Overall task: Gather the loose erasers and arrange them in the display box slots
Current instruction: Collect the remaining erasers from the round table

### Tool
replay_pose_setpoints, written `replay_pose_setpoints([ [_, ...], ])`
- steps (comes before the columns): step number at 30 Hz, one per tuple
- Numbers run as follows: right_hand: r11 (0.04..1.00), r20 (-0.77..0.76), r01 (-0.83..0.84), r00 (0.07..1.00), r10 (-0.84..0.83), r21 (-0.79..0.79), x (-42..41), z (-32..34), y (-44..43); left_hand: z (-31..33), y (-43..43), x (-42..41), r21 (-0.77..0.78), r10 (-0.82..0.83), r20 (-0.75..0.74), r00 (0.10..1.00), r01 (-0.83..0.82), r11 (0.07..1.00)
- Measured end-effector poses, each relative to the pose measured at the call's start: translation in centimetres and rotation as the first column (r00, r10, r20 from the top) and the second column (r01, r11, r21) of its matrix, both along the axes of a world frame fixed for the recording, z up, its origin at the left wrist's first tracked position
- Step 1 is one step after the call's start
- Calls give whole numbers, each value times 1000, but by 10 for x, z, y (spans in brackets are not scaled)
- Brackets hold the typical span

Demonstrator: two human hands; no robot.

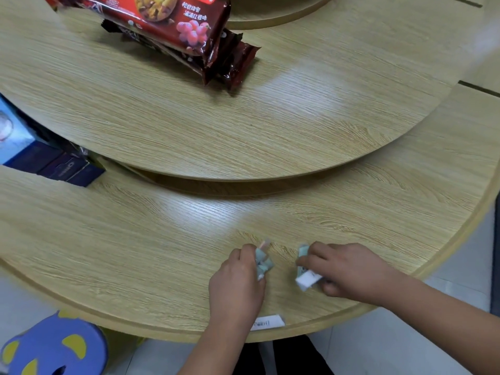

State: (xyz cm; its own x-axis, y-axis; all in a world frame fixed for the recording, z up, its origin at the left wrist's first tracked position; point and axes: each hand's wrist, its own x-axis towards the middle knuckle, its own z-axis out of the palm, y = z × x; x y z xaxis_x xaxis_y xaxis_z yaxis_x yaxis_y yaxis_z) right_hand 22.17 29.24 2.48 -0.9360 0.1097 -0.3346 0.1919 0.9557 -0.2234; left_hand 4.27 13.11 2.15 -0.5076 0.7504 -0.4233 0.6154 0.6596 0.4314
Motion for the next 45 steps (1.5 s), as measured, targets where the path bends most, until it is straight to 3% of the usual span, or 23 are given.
replay_pose_setpoints([
  [7,991,81,-117,990,112,65,-13,-8,10,-1,-11,-10,-9,-34,-19,999,34,999],
  [17,999,59,-19,998,16,50,-19,-9,7,-1,-17,-16,-4,-23,23,999,23,1000],
  [31,994,394,103,915,-88,-18,-53,8,16,-1,-19,-23,-13,34,94,995,-33,999],
  [38,917,195,303,946,-257,-259,-29,17,-63,1,-32,-43,-15,105,62,992,-105,994],
  [45,921,129,330,942,-309,-208,-34,-7,-130,0,-33,-46,-16,114,70,991,-113,993],
])
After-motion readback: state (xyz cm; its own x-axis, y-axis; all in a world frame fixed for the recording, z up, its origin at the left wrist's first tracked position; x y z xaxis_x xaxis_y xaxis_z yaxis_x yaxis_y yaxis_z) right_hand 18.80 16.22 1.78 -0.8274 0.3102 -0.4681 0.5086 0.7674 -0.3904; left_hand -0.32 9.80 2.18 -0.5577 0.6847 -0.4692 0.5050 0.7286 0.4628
